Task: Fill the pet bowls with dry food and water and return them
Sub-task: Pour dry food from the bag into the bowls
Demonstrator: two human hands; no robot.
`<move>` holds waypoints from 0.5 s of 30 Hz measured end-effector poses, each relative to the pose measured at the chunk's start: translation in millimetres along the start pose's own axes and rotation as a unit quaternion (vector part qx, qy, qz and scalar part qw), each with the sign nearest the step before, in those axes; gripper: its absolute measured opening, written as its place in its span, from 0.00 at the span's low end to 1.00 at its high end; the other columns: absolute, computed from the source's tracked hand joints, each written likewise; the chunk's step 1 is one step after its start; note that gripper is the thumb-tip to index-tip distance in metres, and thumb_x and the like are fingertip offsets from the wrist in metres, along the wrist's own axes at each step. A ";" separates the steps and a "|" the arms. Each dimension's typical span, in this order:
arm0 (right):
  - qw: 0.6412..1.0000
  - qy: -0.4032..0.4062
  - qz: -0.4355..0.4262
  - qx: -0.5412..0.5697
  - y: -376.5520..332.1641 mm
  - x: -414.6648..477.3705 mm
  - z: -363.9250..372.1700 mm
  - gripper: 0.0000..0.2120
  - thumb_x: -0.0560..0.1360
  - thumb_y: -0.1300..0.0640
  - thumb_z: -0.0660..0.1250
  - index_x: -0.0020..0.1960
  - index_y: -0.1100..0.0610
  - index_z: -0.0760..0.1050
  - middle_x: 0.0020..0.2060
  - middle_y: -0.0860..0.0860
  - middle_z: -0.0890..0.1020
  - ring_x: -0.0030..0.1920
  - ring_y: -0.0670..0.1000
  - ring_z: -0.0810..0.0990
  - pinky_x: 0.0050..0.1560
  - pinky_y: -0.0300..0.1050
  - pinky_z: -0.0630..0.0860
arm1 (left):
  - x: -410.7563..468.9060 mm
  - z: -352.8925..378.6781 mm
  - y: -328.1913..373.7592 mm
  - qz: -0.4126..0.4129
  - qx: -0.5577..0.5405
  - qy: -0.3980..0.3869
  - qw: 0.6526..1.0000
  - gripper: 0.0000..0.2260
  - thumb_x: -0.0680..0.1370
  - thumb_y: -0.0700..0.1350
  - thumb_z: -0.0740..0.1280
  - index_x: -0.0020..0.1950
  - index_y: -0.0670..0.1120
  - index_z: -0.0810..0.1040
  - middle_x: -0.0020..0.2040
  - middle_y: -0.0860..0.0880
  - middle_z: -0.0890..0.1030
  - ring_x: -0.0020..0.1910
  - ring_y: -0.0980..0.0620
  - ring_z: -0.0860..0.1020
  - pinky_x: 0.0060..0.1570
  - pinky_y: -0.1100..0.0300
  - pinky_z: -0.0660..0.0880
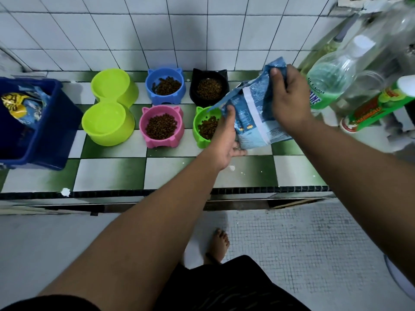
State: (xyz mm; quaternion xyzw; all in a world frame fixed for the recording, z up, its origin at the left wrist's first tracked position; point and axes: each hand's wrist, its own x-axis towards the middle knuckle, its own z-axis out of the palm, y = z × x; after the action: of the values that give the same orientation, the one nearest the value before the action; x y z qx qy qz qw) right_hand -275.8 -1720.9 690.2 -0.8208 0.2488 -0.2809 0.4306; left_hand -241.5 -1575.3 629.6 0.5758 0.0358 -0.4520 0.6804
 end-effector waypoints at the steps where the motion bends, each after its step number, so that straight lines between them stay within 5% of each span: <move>1: 1.000 0.010 0.004 0.021 1.2 -1.7 -0.4 0.18 0.82 0.49 0.59 0.42 0.63 0.69 0.33 0.51 0.70 0.36 0.47 0.68 0.37 0.44 0.66 | -2.5 -1.8 3.8 0.016 0.026 0.012 0.999 0.30 0.78 0.72 0.54 0.75 0.59 0.66 0.67 0.50 0.79 0.59 0.41 0.82 0.60 0.36 0.77; 6: 0.995 0.055 0.016 0.082 0.7 -16.5 -0.7 0.13 0.82 0.51 0.59 0.41 0.52 0.70 0.35 0.49 0.73 0.37 0.43 0.70 0.41 0.44 0.71 | -7.0 -11.3 17.4 0.136 0.117 0.093 0.980 0.14 0.82 0.62 0.61 0.58 0.54 0.78 0.55 0.52 0.85 0.53 0.49 0.84 0.59 0.42 0.80; 12: 0.989 0.058 0.043 0.133 1.3 -27.6 3.0 0.11 0.83 0.52 0.59 0.42 0.51 0.71 0.37 0.48 0.76 0.39 0.43 0.73 0.42 0.44 0.73 | -14.4 -25.4 32.8 0.222 0.092 0.124 0.963 0.08 0.81 0.52 0.68 0.50 0.50 0.83 0.53 0.44 0.86 0.55 0.40 0.84 0.57 0.38 0.80; 15: 0.986 0.050 0.043 0.155 -2.7 -27.8 7.5 0.10 0.82 0.51 0.60 0.45 0.55 0.73 0.38 0.49 0.77 0.40 0.44 0.74 0.43 0.44 0.73 | -19.7 -37.0 41.6 0.226 0.059 0.117 0.965 0.03 0.81 0.47 0.70 0.51 0.49 0.83 0.52 0.44 0.86 0.50 0.46 0.84 0.53 0.41 0.80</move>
State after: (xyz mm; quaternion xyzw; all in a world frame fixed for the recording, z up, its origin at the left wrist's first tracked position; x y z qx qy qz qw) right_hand -290.3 -1697.3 682.1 -0.7178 0.2588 -0.3375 0.5513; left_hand -208.4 -1536.8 659.8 0.6569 -0.0431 -0.2176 0.7206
